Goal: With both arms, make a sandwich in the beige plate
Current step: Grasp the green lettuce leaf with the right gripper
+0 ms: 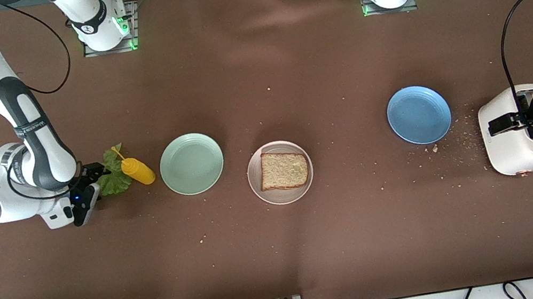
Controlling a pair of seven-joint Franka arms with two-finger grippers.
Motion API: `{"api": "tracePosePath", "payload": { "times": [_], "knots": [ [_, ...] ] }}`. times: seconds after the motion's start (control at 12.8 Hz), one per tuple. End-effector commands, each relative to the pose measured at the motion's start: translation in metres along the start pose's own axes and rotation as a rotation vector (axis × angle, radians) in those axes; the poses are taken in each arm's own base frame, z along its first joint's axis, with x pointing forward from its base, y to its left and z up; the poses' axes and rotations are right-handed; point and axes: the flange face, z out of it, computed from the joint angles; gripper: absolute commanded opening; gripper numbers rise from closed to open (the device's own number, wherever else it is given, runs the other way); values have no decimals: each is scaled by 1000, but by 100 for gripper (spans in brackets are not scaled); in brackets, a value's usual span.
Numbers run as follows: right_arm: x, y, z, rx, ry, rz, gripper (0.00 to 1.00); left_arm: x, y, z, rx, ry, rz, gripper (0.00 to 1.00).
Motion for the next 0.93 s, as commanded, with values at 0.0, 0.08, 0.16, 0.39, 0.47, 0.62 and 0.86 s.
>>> {"api": "tracePosePath", "payload": {
  "times": [0.0, 0.08, 0.16, 0.39, 0.47, 0.62, 0.86],
  "knots": [
    [2, -18, -5, -41, -42, 15, 59, -4, 1, -3, -22, -3, 14, 100],
    [2, -17, -6, -51, -57, 6, 30, -4, 1, -3, -22, -3, 14, 100],
    [1, -15, -4, -56, -63, 4, 15, -4, 1, -3, -22, -3, 14, 100],
    [-1, -12, -3, -60, -62, 10, 0, -4, 2, -2, -20, -5, 15, 100],
    [-1, -11, -5, -62, -62, 11, 0, -4, 2, -2, -20, -5, 15, 100],
    [-2, -10, -11, -69, -59, 15, 0, -4, 2, -2, -20, -5, 15, 100],
    [2, -7, -28, -104, -73, -7, 0, -4, 2, -2, -22, -5, 15, 100]
  ]
}}
